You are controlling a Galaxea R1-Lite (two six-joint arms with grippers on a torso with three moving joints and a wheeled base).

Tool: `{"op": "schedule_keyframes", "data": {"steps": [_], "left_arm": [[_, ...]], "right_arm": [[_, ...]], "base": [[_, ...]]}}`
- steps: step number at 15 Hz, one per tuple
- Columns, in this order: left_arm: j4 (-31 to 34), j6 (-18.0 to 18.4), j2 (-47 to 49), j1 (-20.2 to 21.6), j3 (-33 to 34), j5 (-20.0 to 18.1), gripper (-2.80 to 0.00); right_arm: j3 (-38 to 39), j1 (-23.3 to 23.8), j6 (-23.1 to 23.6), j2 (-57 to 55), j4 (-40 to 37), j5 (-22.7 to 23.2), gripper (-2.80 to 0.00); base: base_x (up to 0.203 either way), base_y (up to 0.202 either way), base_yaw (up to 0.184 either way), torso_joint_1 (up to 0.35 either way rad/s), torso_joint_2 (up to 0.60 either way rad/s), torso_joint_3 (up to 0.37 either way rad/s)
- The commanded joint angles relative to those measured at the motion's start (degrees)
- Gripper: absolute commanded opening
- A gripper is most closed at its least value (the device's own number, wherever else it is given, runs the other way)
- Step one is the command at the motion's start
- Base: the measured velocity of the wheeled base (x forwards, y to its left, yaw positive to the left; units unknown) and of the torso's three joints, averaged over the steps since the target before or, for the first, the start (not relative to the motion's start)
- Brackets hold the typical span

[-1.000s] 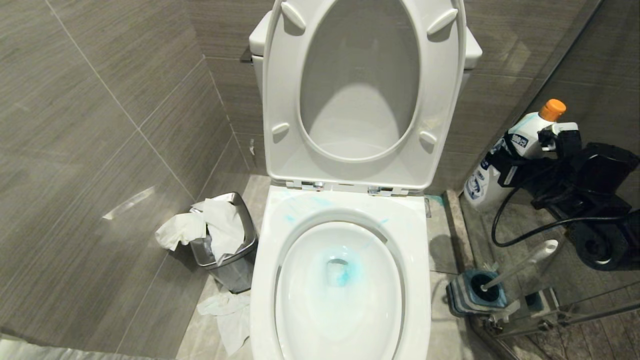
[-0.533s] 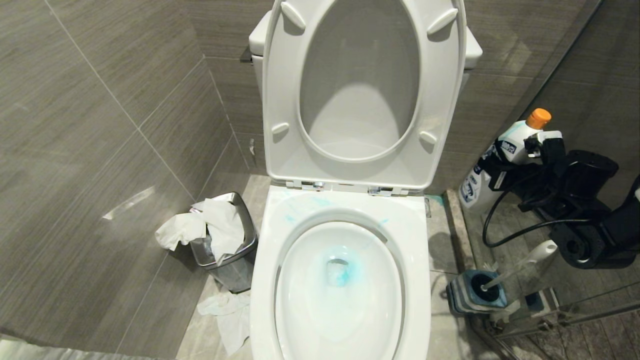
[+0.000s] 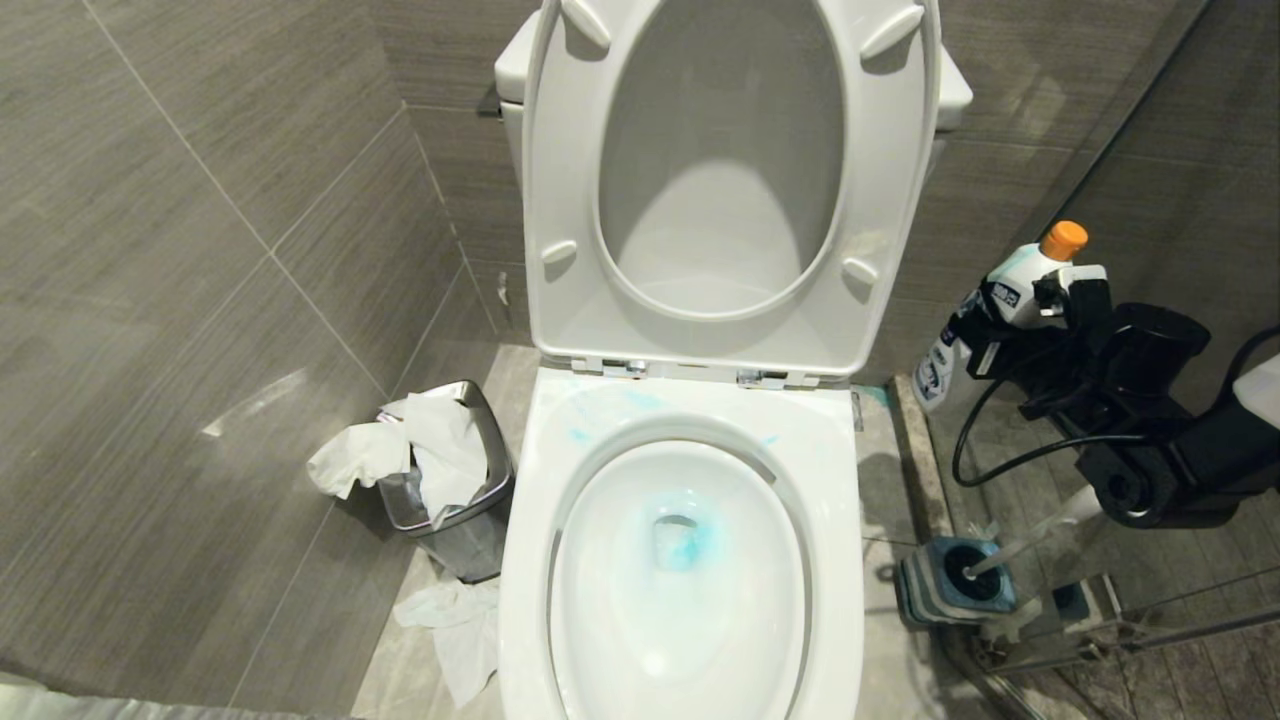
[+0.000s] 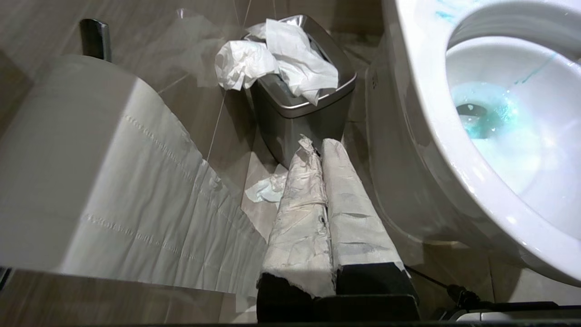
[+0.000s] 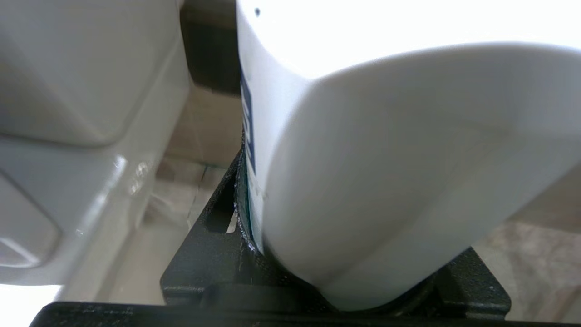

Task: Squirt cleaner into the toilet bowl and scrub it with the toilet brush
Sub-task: Place the cleaning agent on the floor

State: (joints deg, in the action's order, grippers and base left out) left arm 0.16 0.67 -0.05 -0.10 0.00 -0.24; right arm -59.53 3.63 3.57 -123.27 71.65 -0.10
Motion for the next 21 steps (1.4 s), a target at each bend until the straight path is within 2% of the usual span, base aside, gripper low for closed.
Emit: {"op": "schedule_keyframes", "data": {"steps": [1,15,21], "left_arm": [[0.02,0.04,0.05,0.01,0.09,-0.02,-2.8],[0.02,-0.05,0.05,0.01,0.09,-0.02,-2.8],[0.02,0.04,0.05,0.01,0.09,-0.02,-2.8]], "right_arm": [[-0.68,-0.03,0.04,-1.51,0.33,0.01,-2.8],[-7.99,-0.07,1.28,-5.71,0.42,0.19,-2.8],[-11.83,-1.58,1.47,-8.9,0.42,-0.02,-2.8]], "base": [[0.0,0.0,0.0,0.007,0.01,-0.153],[0.0,0.0,0.0,0.003,0.0,-0.197],[0.0,0.0,0.0,0.002,0.0,-0.199]]}}
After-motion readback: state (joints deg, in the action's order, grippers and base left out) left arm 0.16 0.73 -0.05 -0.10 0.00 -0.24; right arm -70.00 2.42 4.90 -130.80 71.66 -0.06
